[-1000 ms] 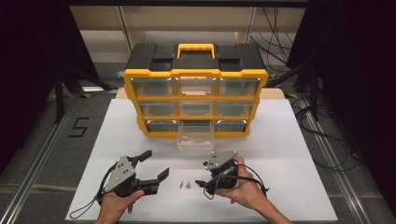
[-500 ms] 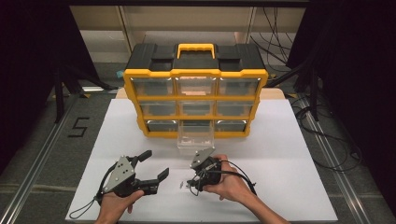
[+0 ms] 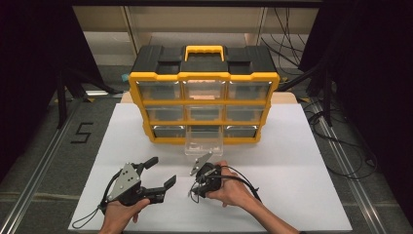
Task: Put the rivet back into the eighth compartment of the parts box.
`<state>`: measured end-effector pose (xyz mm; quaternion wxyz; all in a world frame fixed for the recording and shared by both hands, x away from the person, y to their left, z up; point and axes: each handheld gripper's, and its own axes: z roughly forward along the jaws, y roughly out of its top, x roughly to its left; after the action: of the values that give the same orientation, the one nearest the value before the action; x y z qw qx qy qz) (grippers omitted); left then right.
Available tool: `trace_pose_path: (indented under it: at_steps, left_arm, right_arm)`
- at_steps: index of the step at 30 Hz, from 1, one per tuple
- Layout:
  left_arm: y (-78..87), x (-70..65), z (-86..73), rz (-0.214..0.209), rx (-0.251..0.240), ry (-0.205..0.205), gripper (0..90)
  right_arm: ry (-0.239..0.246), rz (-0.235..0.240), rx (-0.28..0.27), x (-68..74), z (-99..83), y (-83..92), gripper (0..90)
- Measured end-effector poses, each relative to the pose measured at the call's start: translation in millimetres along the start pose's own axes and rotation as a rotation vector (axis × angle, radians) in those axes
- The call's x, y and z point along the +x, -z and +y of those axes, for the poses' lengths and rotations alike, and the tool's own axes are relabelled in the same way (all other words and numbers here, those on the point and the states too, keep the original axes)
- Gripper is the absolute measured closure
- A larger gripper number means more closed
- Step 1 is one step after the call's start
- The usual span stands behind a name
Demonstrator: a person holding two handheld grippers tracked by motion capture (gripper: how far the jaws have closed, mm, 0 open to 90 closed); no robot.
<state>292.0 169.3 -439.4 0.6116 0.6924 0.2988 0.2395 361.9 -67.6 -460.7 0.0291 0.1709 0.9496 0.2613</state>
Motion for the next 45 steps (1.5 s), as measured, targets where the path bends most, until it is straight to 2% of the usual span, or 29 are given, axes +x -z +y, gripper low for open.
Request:
trace_pose_path:
  at_steps: [13,19,20,24,29,30,31,39,43,45]
  left_arm:
    - [0.0,0.2,0.0,0.002,0.004,-0.002,16.3]
    - [-0.6,0.9,-0.2,-0.007,-0.006,0.0,16.3]
    - [0.3,0.5,0.1,0.002,0.005,-0.001,16.3]
    - [-0.6,0.7,-0.2,-0.008,-0.007,0.001,16.3]
    - [0.5,0.8,0.5,0.002,0.003,-0.003,16.3]
    - [0.5,0.8,0.5,0.002,0.003,-0.002,16.3]
    - [0.5,0.8,0.5,0.002,0.002,-0.001,16.3]
    - [0.4,0.7,0.4,0.002,0.003,-0.002,16.3]
    - [0.4,0.6,0.5,0.002,0.002,-0.003,16.3]
    - [0.3,0.5,0.4,0.002,0.002,-0.002,16.4]
  right_arm:
    - [-0.016,0.046,0.051,-3.7,3.8,-9.9,74.2]
    - [-0.003,0.059,0.072,-5.0,3.5,-11.8,79.7]
    - [-0.004,0.069,0.071,-6.6,3.0,-11.5,80.8]
    - [0.005,0.061,0.073,-6.5,3.1,-11.8,82.7]
    - [0.012,0.056,0.07,-7.6,3.0,-10.7,87.1]
    - [0.031,0.044,0.072,-9.3,2.9,-9.6,87.1]
    - [0.004,0.053,0.064,-7.9,3.4,-8.0,87.1]
    - [0.014,0.048,0.03,-11.8,5.6,4.1,87.2]
    - [0.016,0.039,-0.004,-13.7,8.4,14.7,87.2]
    - [0.017,0.029,-0.041,-15.8,10.8,25.5,87.2]
